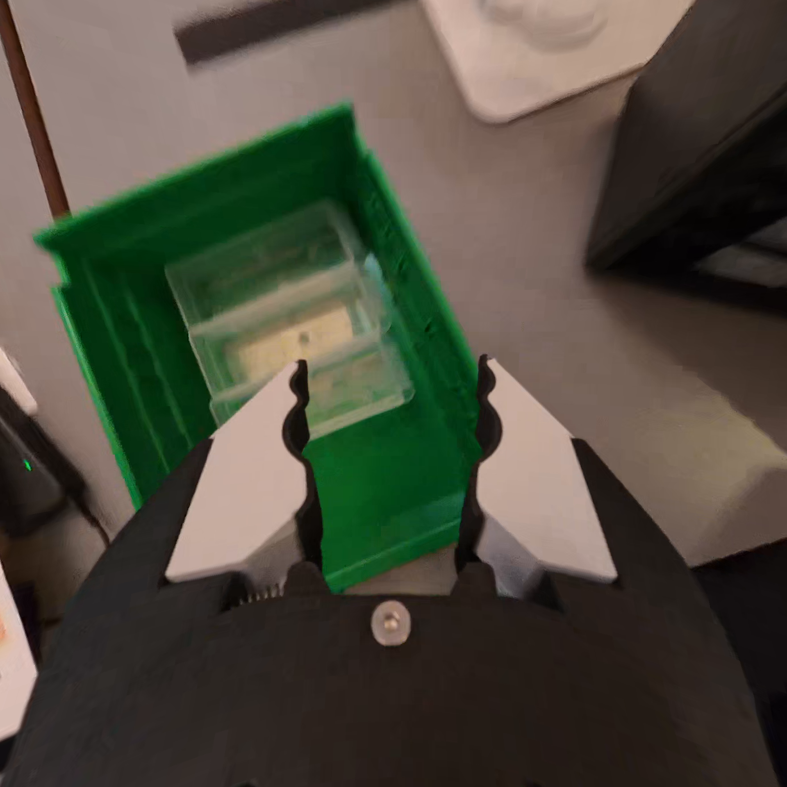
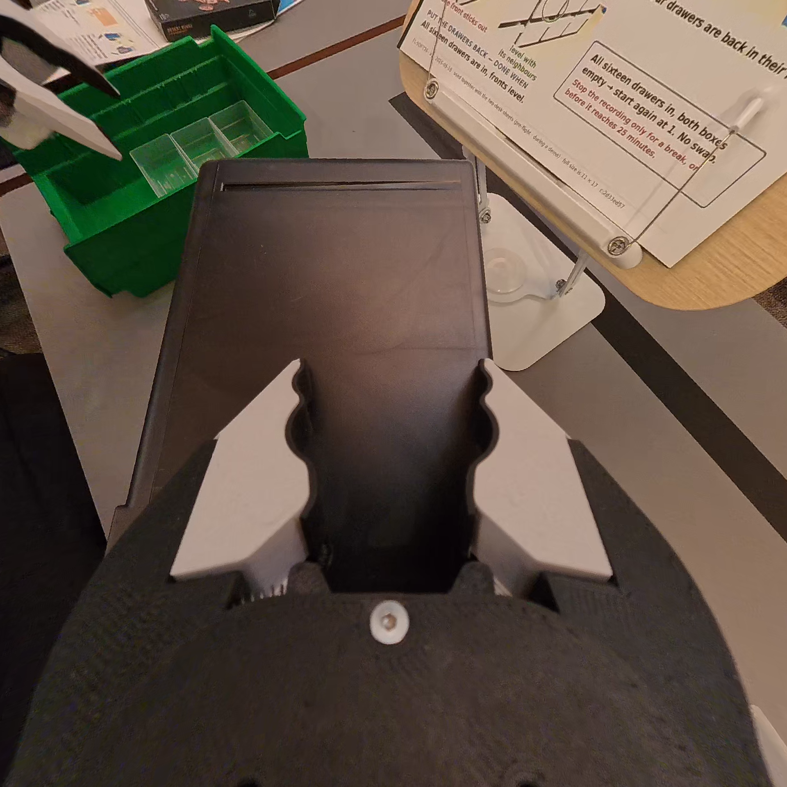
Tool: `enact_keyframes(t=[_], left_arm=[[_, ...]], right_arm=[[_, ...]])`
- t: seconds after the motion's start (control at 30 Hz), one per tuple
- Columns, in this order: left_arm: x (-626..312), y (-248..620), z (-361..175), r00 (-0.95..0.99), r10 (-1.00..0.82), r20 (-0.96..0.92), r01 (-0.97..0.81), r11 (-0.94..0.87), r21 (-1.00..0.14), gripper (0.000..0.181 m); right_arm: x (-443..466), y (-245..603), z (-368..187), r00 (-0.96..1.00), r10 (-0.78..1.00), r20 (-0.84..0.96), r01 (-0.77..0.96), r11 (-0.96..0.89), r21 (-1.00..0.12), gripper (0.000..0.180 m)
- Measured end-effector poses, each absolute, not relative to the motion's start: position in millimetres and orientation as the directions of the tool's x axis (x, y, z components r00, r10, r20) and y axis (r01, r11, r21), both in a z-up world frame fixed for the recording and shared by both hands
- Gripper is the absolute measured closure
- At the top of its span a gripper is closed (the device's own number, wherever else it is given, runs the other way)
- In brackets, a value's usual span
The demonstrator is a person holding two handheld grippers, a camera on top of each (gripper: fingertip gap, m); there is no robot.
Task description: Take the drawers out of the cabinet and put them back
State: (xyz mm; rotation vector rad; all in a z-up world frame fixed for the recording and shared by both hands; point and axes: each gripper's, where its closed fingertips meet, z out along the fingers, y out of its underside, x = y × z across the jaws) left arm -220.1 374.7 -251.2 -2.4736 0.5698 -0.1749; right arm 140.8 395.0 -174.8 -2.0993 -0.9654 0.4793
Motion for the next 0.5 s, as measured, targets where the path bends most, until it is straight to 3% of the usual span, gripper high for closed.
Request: enact_keyframes(t=[0.17,0.37,0.5], left_arm=[[-226,370,-309,0.91,-0.396,0.126,-0.303,-0.84,-0.451,0.114],[-224,381,-364,0.924,-0.377,0.069,-0.332,-0.877,-0.348,0.129],[-218,384,-381,0.913,-0.394,0.106,-0.339,-0.878,-0.338,0.157]], right_arm=[[141,395,-175,0.644,0.764,-0.021,0.478,-0.424,-0.769,0.102],[141,395,-175,0.645,0.764,-0.021,0.477,-0.424,-0.769,0.102],[141,395,-175,0.645,0.764,-0.022,0.477,-0.425,-0.769,0.102]])
